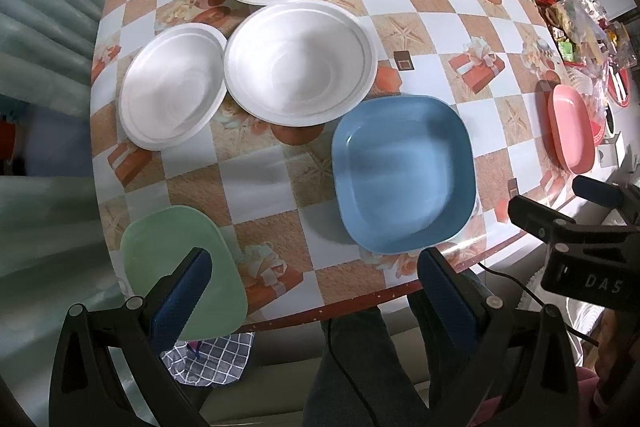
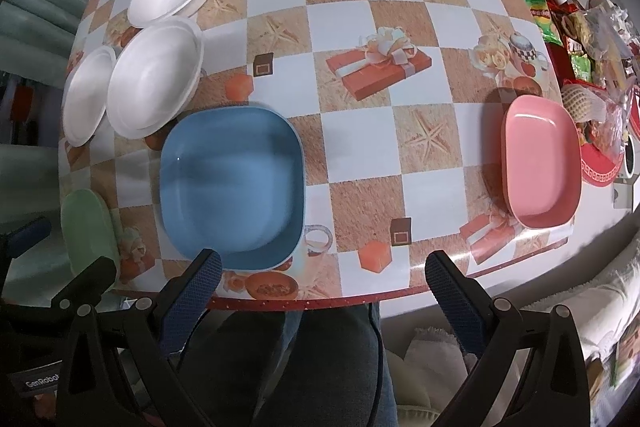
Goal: Organize plates and bowls
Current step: 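Move both grippers toward the rim of the blue square plate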
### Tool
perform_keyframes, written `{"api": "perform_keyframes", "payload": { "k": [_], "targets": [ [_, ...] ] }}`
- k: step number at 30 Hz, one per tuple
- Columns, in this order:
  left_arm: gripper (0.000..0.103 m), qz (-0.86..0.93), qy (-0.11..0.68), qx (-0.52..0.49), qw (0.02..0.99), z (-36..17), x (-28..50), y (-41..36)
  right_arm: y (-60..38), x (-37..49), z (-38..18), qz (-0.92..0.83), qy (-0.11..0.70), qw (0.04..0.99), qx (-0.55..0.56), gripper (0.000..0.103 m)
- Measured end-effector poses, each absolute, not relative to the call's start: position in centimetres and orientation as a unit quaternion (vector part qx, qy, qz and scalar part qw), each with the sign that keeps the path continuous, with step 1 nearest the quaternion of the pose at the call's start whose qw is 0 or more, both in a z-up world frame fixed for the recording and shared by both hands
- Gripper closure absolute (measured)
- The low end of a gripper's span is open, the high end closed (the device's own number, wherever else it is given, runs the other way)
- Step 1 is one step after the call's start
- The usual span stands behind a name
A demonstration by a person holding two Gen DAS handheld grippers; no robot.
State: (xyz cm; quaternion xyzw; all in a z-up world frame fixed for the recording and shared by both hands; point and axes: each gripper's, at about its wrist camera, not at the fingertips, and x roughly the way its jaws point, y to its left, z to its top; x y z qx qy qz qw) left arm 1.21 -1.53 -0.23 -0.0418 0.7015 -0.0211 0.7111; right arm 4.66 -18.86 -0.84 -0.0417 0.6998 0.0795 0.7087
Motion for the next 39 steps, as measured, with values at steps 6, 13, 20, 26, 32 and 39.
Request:
{"api": "perform_keyframes", "payload": {
  "k": [6, 13, 20, 26, 32, 39],
  "targets": [
    [0.0, -0.011, 0.706, -0.037, 0.707, -0.5, 1.3, -1.8, -19.2, 4.7, -1.3, 0.08, 0.704, 0.705, -0.039, 0.001],
    [0.0, -0.004, 0.711, -0.031, 0.702, -1.4, 1.5, -2.2, -19.6, 4.6, -2.2, 0.077, 0.709, 0.7, -0.036, 0.001],
    [0.0, 0.006, 0.715, -0.036, 0.698, -2.4, 1.9, -2.0, -19.7, 5.1, -3.1, 0.075, 0.72, 0.689, -0.033, 0.001],
    [0.0, 0.017, 0.725, -0.047, 0.687, -3.5, 2.2, -1.8, -19.5, 5.5, -4.1, 0.071, 0.73, 0.678, -0.037, 0.001],
    [0.0, 0.028, 0.726, -0.057, 0.684, -4.5, 2.7, -1.7, -19.4, 5.9, -5.3, 0.067, 0.742, 0.667, -0.036, 0.001],
    [0.0, 0.037, 0.721, -0.067, 0.689, -6.4, 3.4, -1.7, -19.5, 6.8, -7.2, 0.068, 0.741, 0.667, -0.029, 0.001]
  ]
}}
